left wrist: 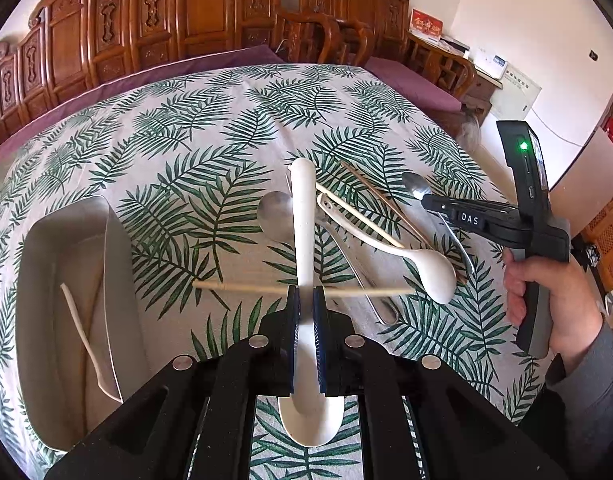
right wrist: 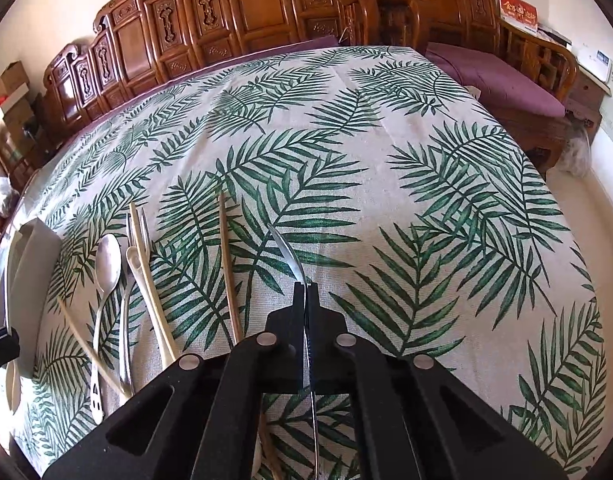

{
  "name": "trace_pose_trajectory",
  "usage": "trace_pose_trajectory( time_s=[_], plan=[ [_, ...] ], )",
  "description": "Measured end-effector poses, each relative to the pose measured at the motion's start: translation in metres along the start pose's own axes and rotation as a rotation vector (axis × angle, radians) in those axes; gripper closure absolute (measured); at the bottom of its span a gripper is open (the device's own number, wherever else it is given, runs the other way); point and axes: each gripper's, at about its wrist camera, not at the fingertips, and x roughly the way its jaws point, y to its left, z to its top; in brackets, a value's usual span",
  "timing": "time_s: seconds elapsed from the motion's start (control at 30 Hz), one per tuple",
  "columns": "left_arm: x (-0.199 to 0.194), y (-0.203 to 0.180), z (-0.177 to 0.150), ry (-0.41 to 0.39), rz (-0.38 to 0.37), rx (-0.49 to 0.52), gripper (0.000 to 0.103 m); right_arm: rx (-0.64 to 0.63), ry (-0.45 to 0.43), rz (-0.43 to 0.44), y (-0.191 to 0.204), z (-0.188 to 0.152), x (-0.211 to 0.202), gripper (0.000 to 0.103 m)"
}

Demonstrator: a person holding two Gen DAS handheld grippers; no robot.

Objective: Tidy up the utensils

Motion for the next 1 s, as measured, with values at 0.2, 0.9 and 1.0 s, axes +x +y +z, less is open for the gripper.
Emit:
trace_pose_trajectory(
  time_s=[0.2,0.9,1.0],
  plan=[
    [-0.004,0.001,-0.001,-0.006,0.002,-0.003,0.097,0.005,-0.028,0.020,-0.004,0.002,-0.009,0.101],
    [-0.045,0.038,-0.014,-0.053,0.067,-0.068,0.097,-0.094,-0.117,0.111,0.045,-0.011,-0.063,0.101],
    [-0.055,0.047,-0.014,-0.063,0.087,-0.075,0.097,-0.114,-0.123,0.129,0.056,-0.014,-0.072,0.101]
  ],
)
